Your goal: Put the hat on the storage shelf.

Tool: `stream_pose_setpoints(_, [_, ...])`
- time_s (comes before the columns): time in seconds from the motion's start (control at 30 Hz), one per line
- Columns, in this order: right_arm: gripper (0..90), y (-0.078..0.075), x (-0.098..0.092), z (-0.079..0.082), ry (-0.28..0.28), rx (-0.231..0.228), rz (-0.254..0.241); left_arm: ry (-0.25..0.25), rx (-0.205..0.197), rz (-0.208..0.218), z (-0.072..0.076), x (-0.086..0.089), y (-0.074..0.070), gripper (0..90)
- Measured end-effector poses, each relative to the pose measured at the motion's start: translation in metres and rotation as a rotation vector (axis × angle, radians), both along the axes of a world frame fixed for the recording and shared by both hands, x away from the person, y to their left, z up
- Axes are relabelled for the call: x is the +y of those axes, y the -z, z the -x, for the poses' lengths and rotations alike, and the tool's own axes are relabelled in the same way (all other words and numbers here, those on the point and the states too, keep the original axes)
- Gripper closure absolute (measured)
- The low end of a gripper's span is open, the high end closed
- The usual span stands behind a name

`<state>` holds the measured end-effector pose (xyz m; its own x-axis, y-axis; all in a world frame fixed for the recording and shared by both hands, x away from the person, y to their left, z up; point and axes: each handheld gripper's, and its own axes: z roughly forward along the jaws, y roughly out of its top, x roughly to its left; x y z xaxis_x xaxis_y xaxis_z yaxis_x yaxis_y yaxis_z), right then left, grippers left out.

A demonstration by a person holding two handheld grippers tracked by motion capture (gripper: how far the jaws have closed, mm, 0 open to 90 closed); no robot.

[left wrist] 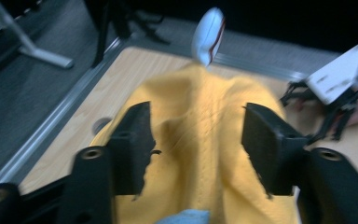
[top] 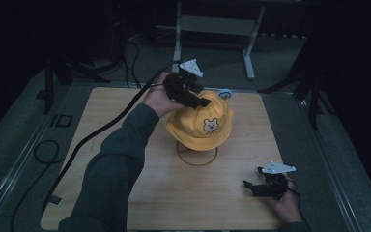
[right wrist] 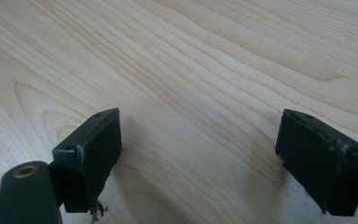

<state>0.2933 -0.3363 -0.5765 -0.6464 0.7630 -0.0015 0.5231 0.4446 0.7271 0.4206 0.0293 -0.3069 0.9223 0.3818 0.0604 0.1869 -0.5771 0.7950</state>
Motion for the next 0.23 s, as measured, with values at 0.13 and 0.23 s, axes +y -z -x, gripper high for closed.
stream_pose_setpoints(0.13, [14.2,0.000,0.000,0.000,0.000,0.000,0.000,-0.007,0.000,0.037,0.000,0.008,-0.006,35.3])
stream_pose_setpoints(0.23, [14.2,0.000,0.000,0.000,0.000,0.000,0.000,-0.037,-0.011,0.051,0.002,0.016,-0.009,31.4])
